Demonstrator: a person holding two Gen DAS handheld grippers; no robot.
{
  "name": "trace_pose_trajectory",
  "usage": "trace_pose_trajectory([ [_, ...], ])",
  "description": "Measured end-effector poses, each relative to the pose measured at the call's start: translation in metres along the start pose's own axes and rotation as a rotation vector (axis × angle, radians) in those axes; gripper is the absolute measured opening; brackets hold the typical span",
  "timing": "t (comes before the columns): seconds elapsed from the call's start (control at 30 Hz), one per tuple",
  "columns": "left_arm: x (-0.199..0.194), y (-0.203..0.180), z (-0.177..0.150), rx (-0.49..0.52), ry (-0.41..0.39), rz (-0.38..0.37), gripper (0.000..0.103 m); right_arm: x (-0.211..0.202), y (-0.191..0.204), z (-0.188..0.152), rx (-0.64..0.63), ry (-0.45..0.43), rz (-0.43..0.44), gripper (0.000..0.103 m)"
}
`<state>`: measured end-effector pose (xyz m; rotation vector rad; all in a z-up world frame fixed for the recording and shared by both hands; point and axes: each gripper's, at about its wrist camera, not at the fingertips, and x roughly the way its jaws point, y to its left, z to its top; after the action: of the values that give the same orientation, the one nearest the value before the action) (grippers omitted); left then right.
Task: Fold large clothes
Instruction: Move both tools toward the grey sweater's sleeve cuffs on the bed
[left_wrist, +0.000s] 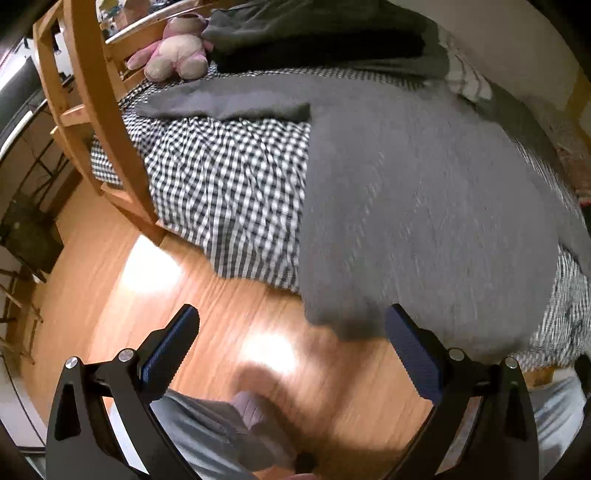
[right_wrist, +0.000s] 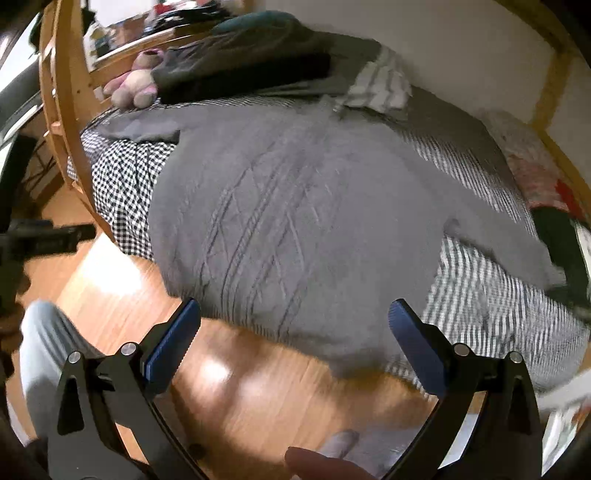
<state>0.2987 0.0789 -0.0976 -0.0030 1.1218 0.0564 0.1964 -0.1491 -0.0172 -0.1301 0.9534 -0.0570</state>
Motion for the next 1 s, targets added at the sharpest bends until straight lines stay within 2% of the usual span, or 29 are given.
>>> trace_pose_trajectory([
  [0.2,0.039,0.038,0.044,-0.233,0.007,-0.164,0.099,0.044,0.017,0.035,-0.055,0.004,0.069,0.100],
  [0.33,0.072,0.059,0.077,-0.278,-0.034,-0.177,0.099,0.078,0.040,0.054,-0.106,-0.011,0.115,0.100],
  [0.43,0.114,0.079,0.108,-0.305,-0.025,-0.204,0.099,0.109,0.065,0.069,-0.164,-0.034,0.135,0.100],
  [0.53,0.157,0.100,0.141,-0.331,-0.014,-0.213,0.099,0.138,0.103,0.084,-0.299,-0.095,0.077,0.100],
  [0.6,0.174,0.113,0.161,-0.342,-0.019,-0.171,0.099,0.151,0.126,0.094,-0.397,-0.148,0.034,0.100],
  [0.7,0.189,0.137,0.188,-0.366,-0.041,-0.131,0.099,0.168,0.162,0.112,-0.526,-0.214,0.003,0.100],
  [0.77,0.194,0.156,0.203,-0.428,-0.065,-0.119,0.099,0.175,0.183,0.127,-0.575,-0.272,-0.014,0.100],
  [0.83,0.204,0.176,0.216,-0.534,-0.048,-0.190,0.099,0.182,0.199,0.141,-0.606,-0.308,-0.010,0.100],
  [0.93,0.212,0.189,0.232,-0.647,0.018,-0.206,0.099,0.198,0.218,0.164,-0.634,-0.331,0.008,0.100],
  [0.97,0.207,0.189,0.236,-0.667,0.012,-0.222,0.099,0.202,0.223,0.170,-0.640,-0.342,0.012,0.100],
  [1.0,0.198,0.188,0.241,-0.659,-0.041,-0.255,0.099,0.207,0.229,0.177,-0.643,-0.354,0.018,0.100],
])
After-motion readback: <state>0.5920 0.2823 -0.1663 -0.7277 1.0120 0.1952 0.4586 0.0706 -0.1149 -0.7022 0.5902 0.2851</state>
